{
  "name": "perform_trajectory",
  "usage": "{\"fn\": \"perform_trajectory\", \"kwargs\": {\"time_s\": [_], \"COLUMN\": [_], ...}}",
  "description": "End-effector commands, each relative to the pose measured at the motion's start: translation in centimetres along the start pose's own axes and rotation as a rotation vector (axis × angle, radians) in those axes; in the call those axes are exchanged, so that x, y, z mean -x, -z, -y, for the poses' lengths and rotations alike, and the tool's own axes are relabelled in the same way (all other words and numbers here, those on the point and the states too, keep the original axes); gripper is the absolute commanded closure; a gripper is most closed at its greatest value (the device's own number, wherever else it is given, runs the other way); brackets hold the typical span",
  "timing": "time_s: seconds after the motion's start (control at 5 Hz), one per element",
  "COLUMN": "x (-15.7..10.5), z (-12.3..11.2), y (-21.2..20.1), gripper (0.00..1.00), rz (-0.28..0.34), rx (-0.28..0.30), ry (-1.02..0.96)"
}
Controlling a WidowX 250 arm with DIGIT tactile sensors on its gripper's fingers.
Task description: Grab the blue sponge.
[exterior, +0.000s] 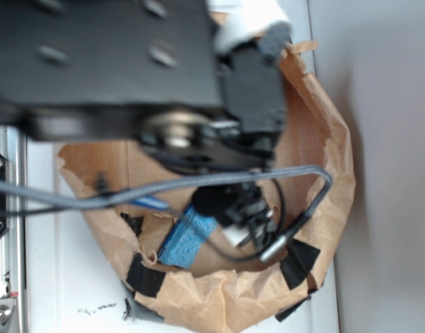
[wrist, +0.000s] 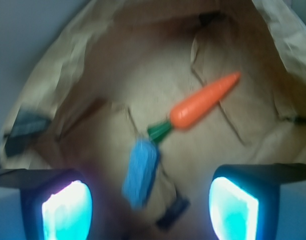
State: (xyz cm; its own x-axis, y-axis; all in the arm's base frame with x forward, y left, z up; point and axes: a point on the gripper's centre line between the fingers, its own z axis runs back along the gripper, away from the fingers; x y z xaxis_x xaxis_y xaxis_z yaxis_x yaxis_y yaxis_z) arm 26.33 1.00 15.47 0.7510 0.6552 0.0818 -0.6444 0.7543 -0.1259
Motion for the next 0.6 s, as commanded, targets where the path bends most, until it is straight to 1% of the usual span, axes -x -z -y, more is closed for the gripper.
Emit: {"fn": "perform_trajectory", "kwargs": {"time_s": [0.0,0.2,0.4], "x": [1.7,1.3,1.9], "z": [-0.3,0.8,2.0], "y": [7.0,9.7,11.3], "gripper": [0.00,0.00,0.00], "rz": [0.097,0.090,0.054], "rx": [-0.052,-0.066,-0.023], "ry": [0.086,0.122,0.143]}}
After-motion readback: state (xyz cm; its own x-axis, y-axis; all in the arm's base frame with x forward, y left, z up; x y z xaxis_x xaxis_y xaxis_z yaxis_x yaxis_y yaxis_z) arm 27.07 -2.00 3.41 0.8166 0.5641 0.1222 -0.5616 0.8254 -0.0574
